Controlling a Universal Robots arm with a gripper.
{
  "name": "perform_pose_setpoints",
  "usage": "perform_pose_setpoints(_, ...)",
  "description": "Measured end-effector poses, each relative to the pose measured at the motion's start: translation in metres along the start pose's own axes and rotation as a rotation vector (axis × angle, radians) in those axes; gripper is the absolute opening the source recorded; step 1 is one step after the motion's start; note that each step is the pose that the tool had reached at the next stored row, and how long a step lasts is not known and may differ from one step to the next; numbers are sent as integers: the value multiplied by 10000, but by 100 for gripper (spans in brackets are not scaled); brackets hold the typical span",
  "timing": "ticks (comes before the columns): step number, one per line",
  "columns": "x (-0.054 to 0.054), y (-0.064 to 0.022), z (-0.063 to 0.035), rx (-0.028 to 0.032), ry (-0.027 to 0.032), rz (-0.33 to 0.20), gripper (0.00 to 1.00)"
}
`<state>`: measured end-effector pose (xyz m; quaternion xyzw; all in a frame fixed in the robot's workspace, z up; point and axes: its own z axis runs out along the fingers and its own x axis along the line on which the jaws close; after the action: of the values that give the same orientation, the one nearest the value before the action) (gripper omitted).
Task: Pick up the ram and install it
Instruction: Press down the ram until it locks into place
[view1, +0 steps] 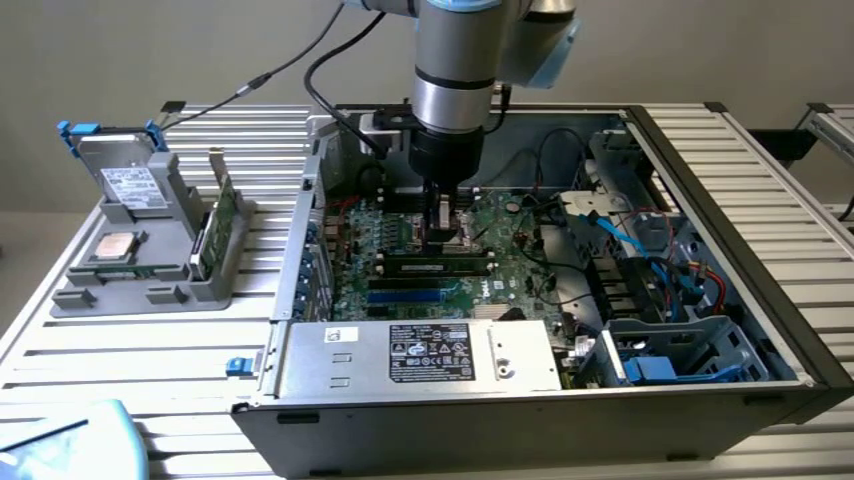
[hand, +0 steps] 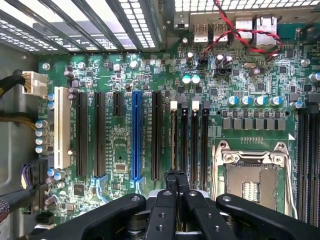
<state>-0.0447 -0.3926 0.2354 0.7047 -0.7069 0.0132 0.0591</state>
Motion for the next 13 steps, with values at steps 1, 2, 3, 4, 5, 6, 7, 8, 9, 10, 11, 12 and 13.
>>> perform_pose_setpoints(1, -1, 2, 8, 0, 0, 0, 10)
perform_pose_setpoints(2, -2, 3, 17, 0, 1, 0, 10)
perform_pose_setpoints(3, -3, 5, 28, 1, 1, 0, 10)
perform_pose_setpoints(4, -4, 6, 38, 0, 4, 0, 10)
perform_pose_setpoints(5, -5, 8, 48, 0, 4, 1, 10)
perform_pose_setpoints(6, -6, 9, 55, 0, 4, 0, 10)
perform_pose_setpoints(7, -6, 10, 60, 0, 6, 0, 10)
perform_pose_setpoints(8, -6, 11, 63, 0, 7, 0, 10)
perform_pose_setpoints(9, -6, 12, 65, -1, 9, 0, 10)
perform_pose_setpoints(10, -6, 12, 66, -1, 10, 1, 10)
perform_pose_setpoints(11, -7, 12, 68, 0, 8, 1, 10)
perform_pose_setpoints(12, -7, 12, 71, 0, 7, 1, 10)
perform_pose_setpoints(13, -7, 11, 73, 0, 6, 1, 10)
